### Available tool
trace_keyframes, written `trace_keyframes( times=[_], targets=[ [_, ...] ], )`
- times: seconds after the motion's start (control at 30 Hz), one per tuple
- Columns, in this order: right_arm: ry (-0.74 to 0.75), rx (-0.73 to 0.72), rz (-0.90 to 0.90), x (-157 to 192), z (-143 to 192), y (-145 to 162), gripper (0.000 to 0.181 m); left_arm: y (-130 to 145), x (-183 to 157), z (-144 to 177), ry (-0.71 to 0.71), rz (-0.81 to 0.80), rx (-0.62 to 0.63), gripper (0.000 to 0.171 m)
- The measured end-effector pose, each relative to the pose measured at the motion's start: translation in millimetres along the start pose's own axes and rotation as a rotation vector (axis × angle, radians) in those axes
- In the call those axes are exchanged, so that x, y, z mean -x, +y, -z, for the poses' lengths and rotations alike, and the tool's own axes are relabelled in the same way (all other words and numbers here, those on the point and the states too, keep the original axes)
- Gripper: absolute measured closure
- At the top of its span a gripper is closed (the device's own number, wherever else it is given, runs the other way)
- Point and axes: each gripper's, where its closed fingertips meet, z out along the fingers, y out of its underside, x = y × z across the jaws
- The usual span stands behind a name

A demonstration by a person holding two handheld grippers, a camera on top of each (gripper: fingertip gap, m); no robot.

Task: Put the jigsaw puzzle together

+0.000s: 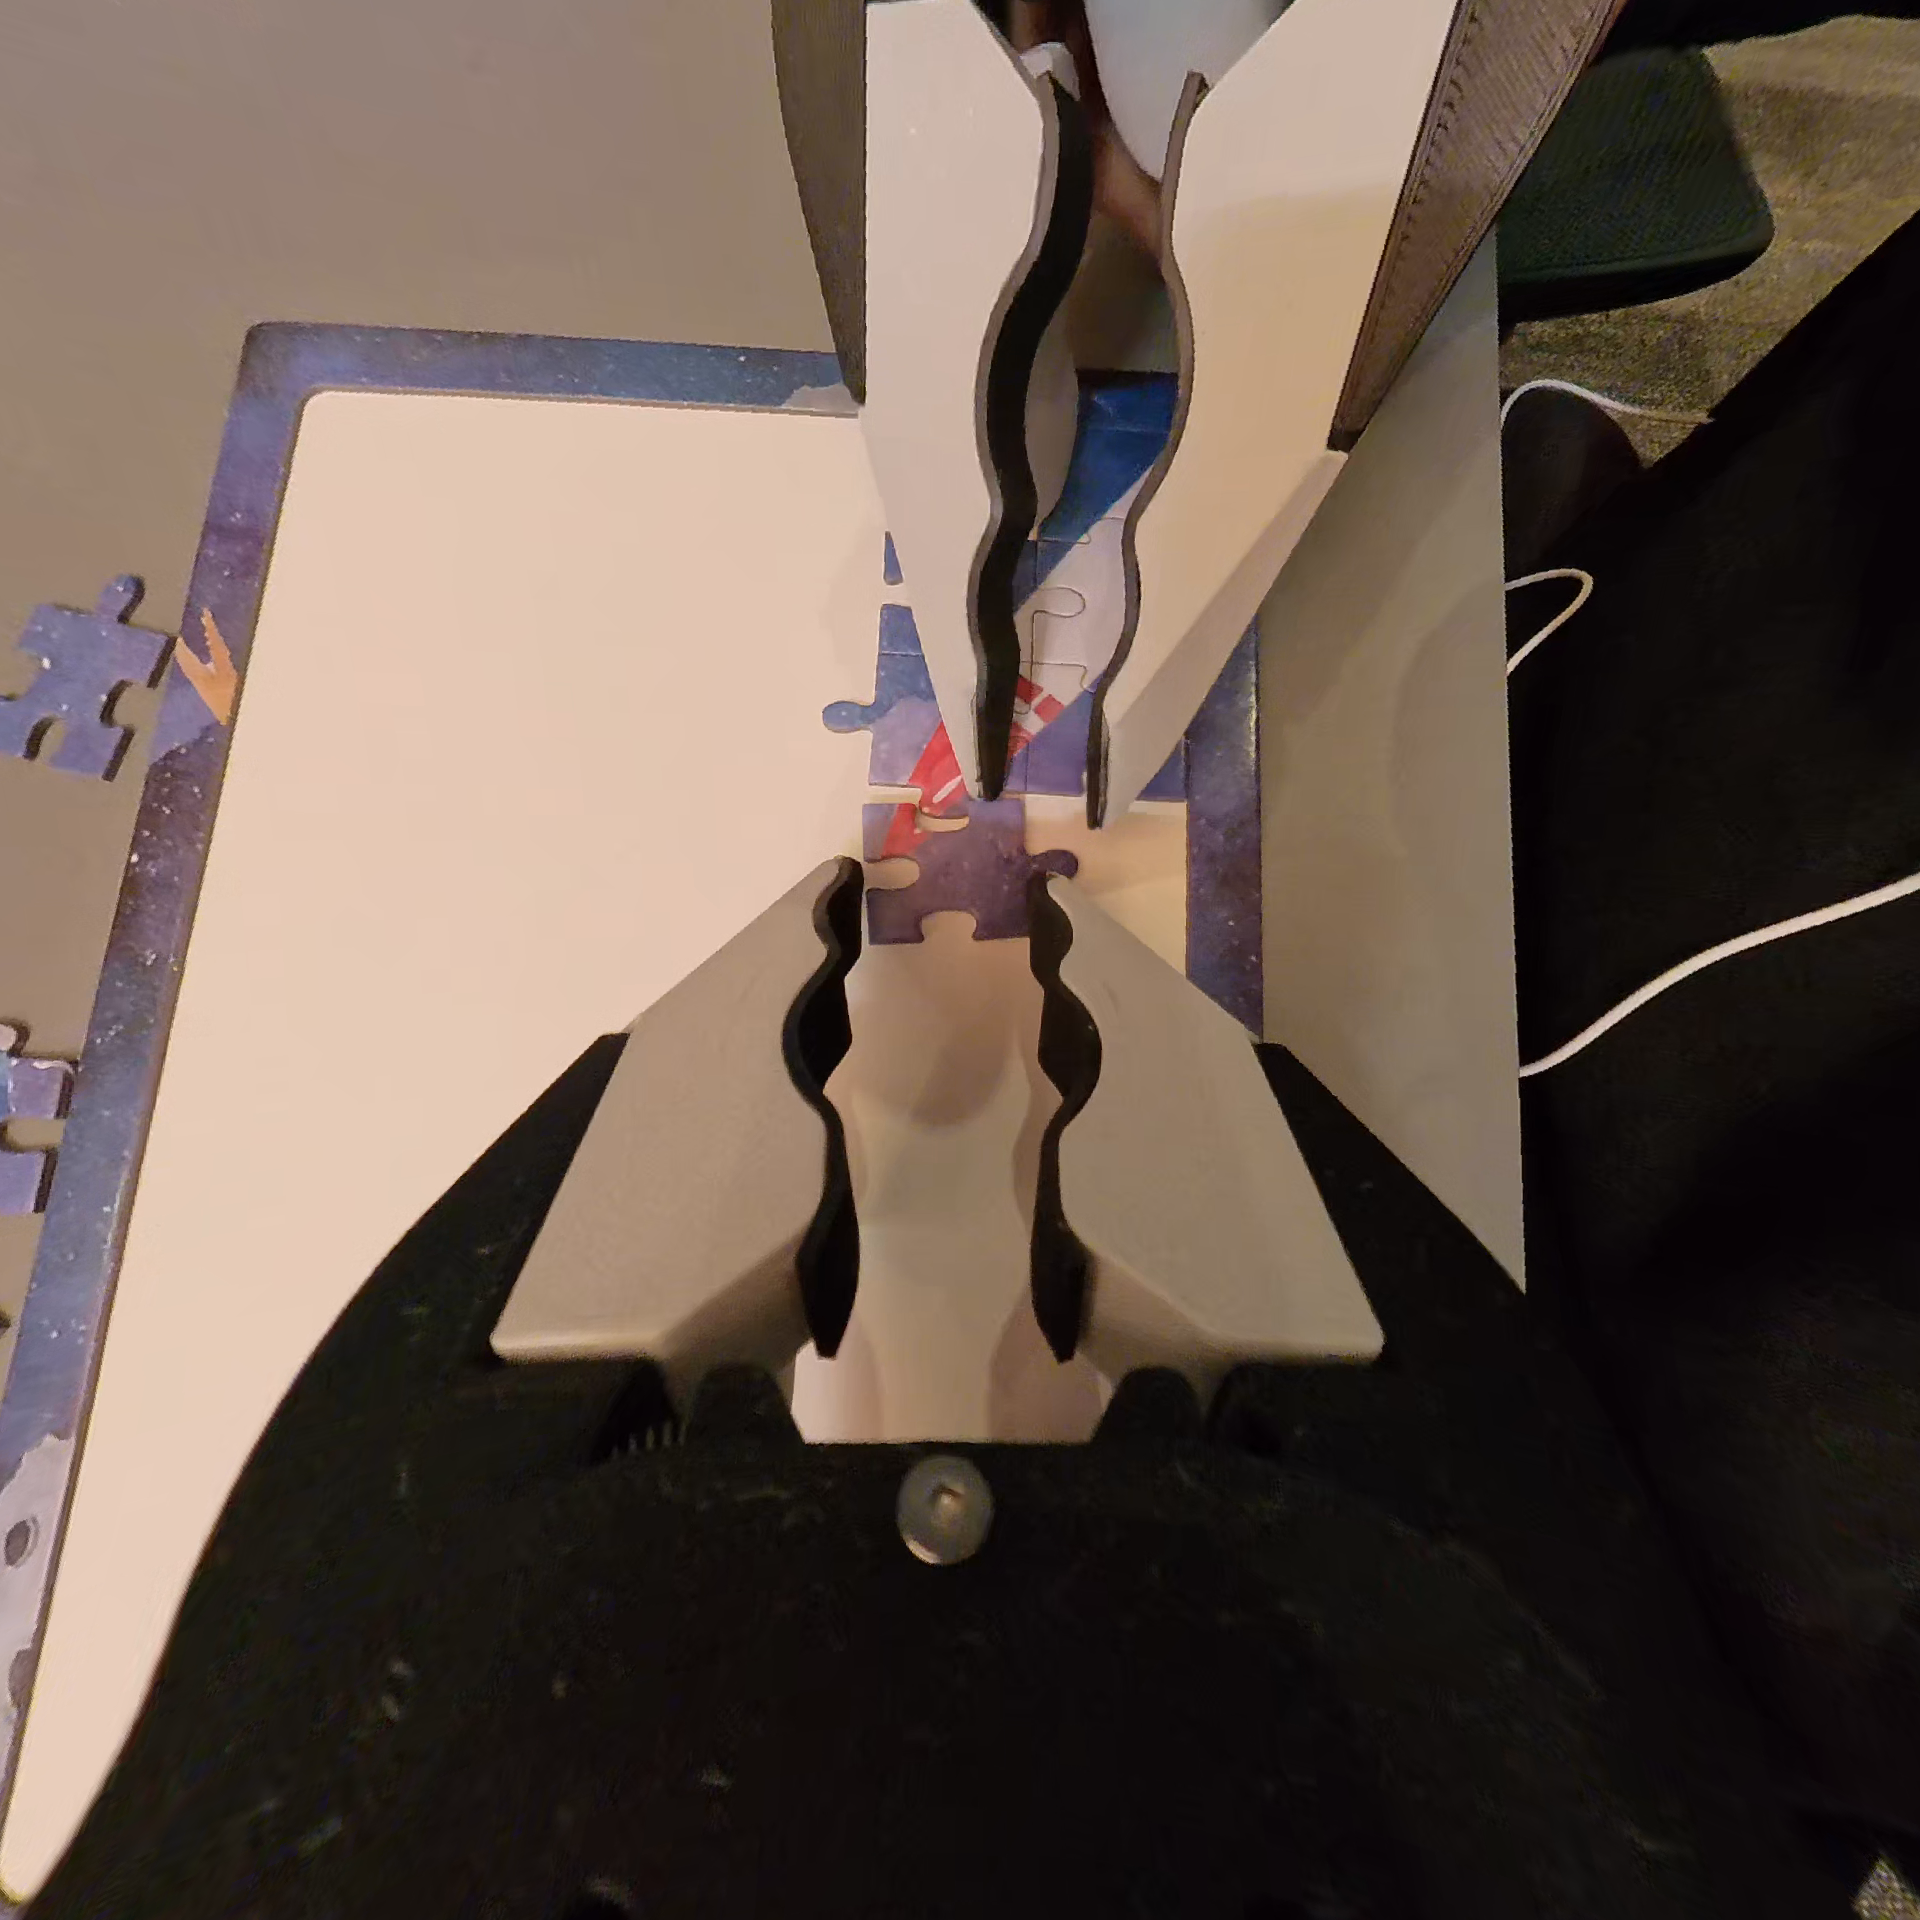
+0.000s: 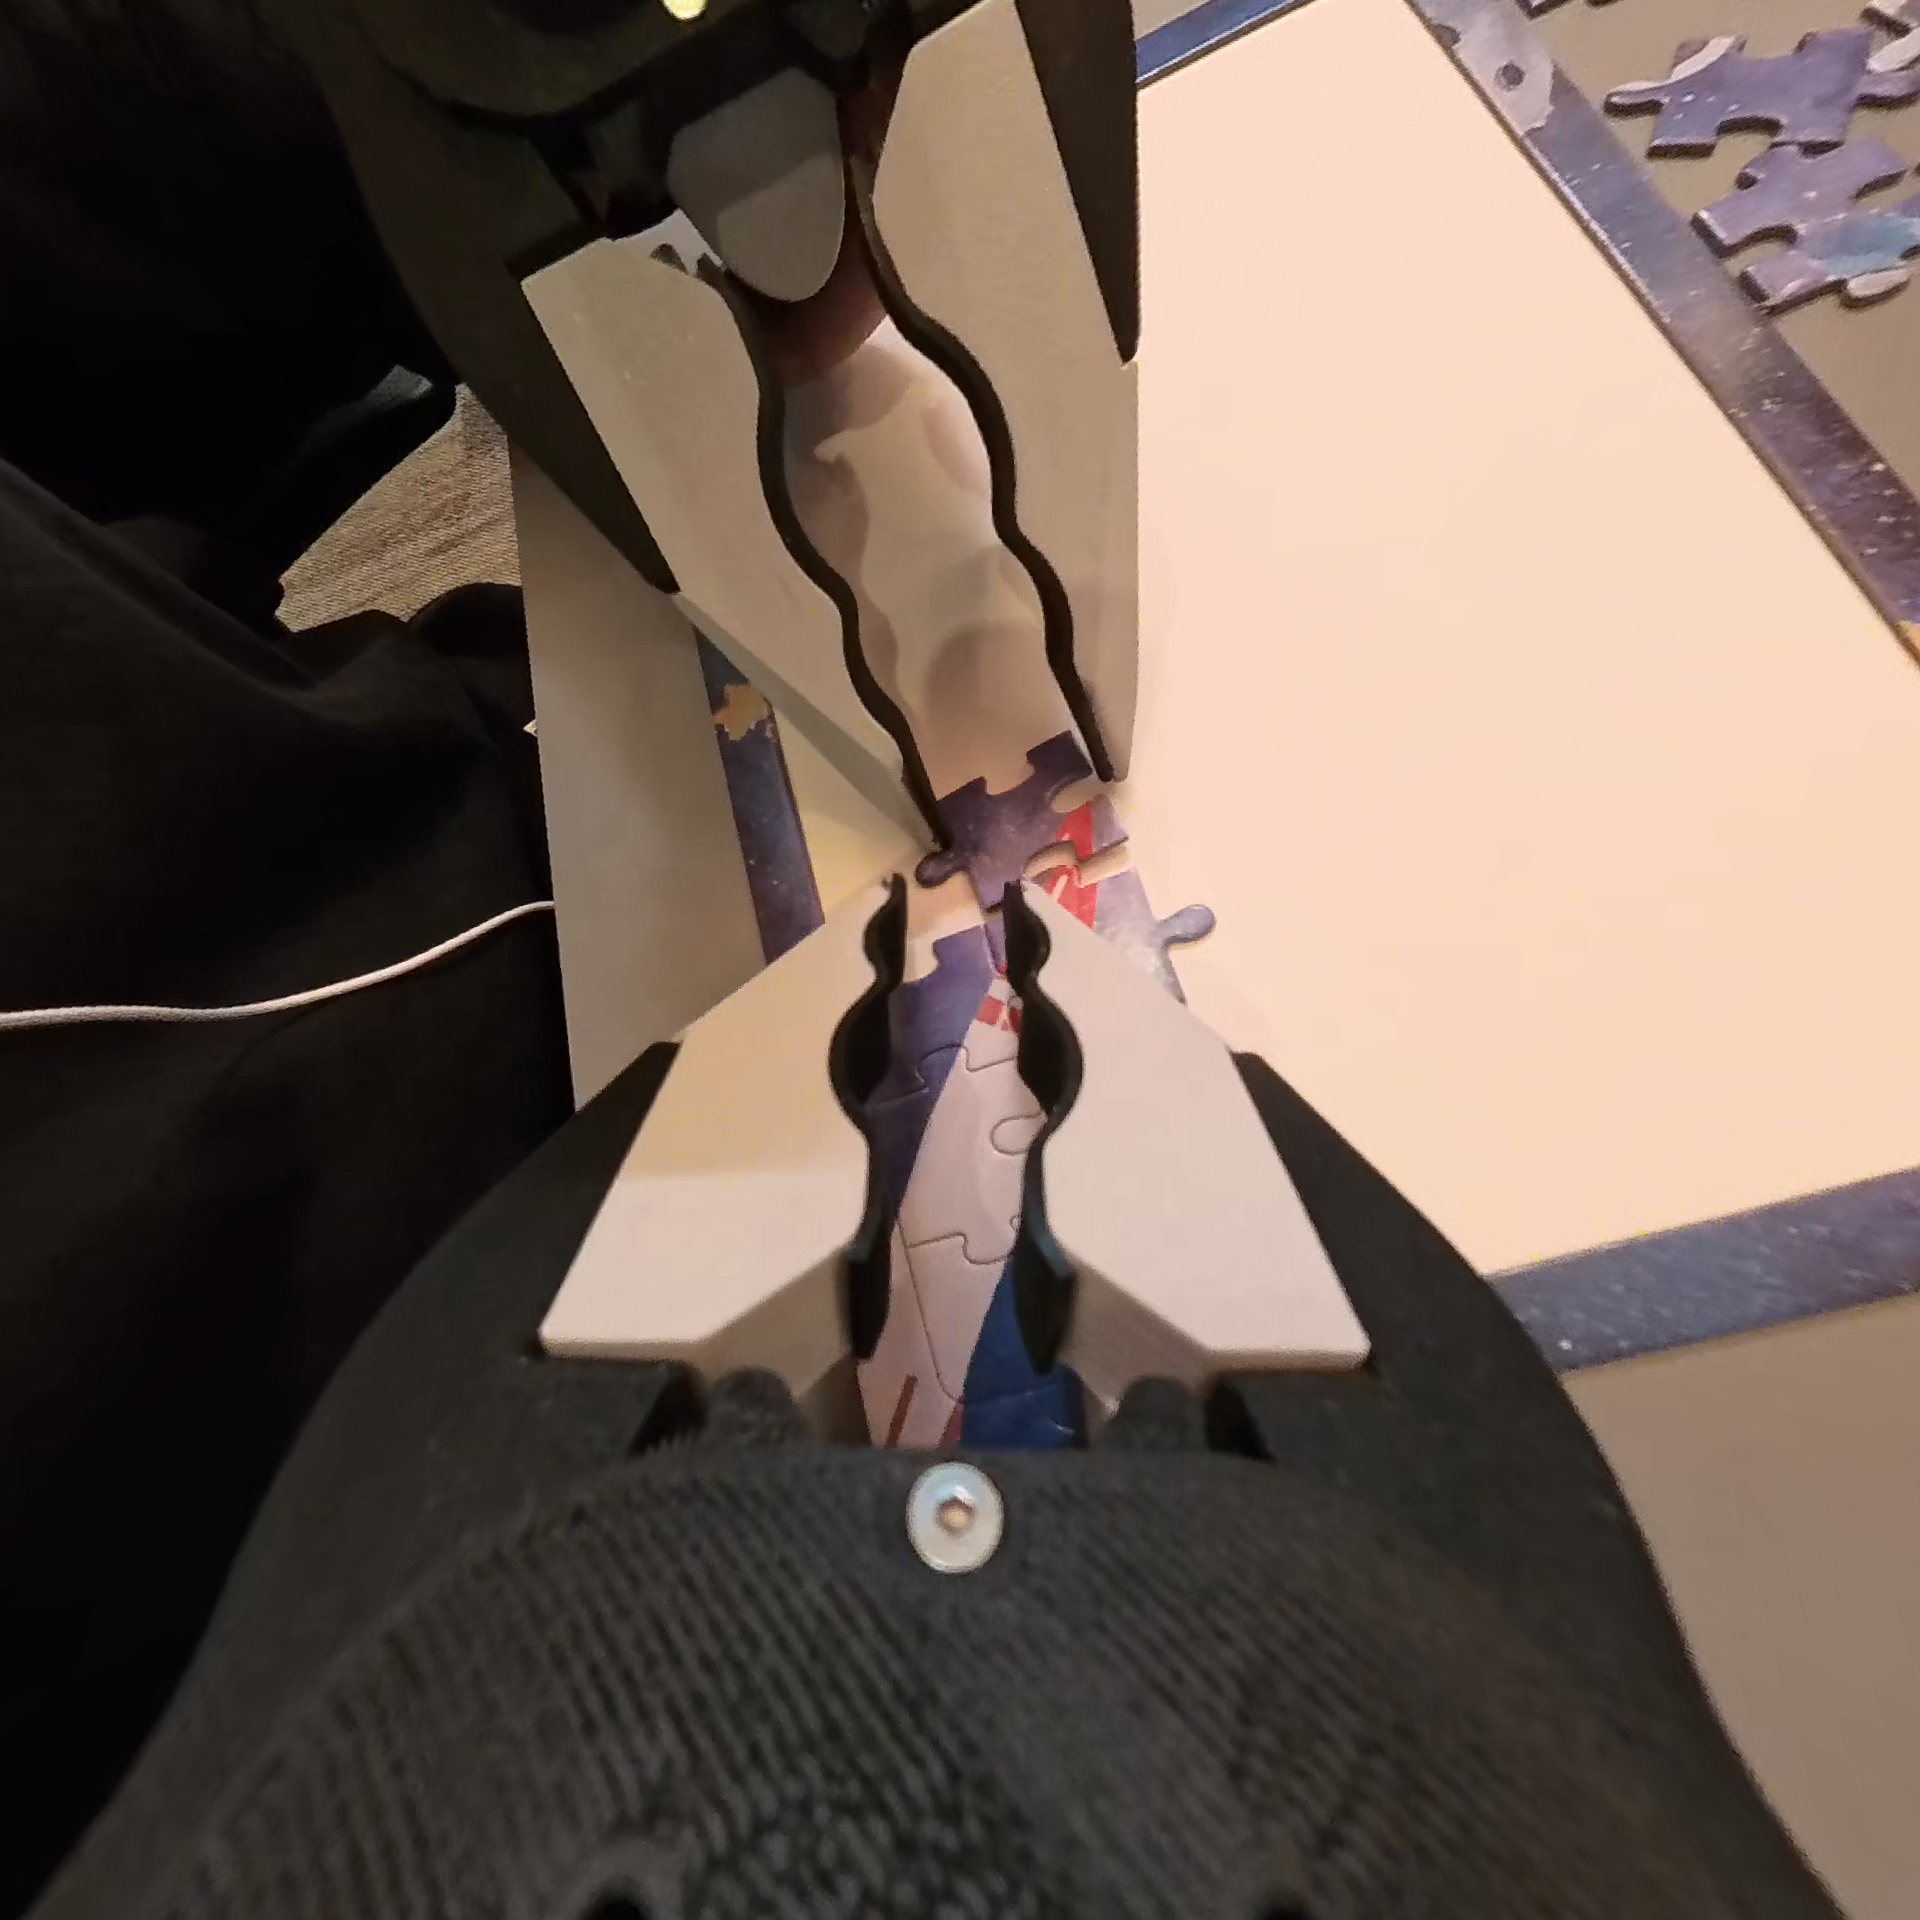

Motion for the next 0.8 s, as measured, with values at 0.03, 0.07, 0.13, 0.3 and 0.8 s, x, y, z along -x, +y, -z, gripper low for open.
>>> trace_keyframes(
  times=[0.03,0.07,0.13,0.3,0.8],
  targets=[
    [0.005,-0.001,0.001,-1,0,0,0.164,0,0,0,-0.001,0.002,-0.001,0.14],
    [0.01,-0.003,0.003,-2,1,0,0.164,0,0,0,-0.001,0.004,-0.002,0.14],
    [0.012,-0.002,0.003,-2,2,0,0.164,0,-1,0,0.001,0.007,-0.006,0.141],
    [0.048,-0.001,0.001,-11,7,1,0.161,-2,-2,-2,0.017,0.003,-0.007,0.143],
    [0.04,-0.008,-0.008,-11,9,2,0.158,-3,-1,0,0.063,0.01,-0.001,0.139]
  ],
)
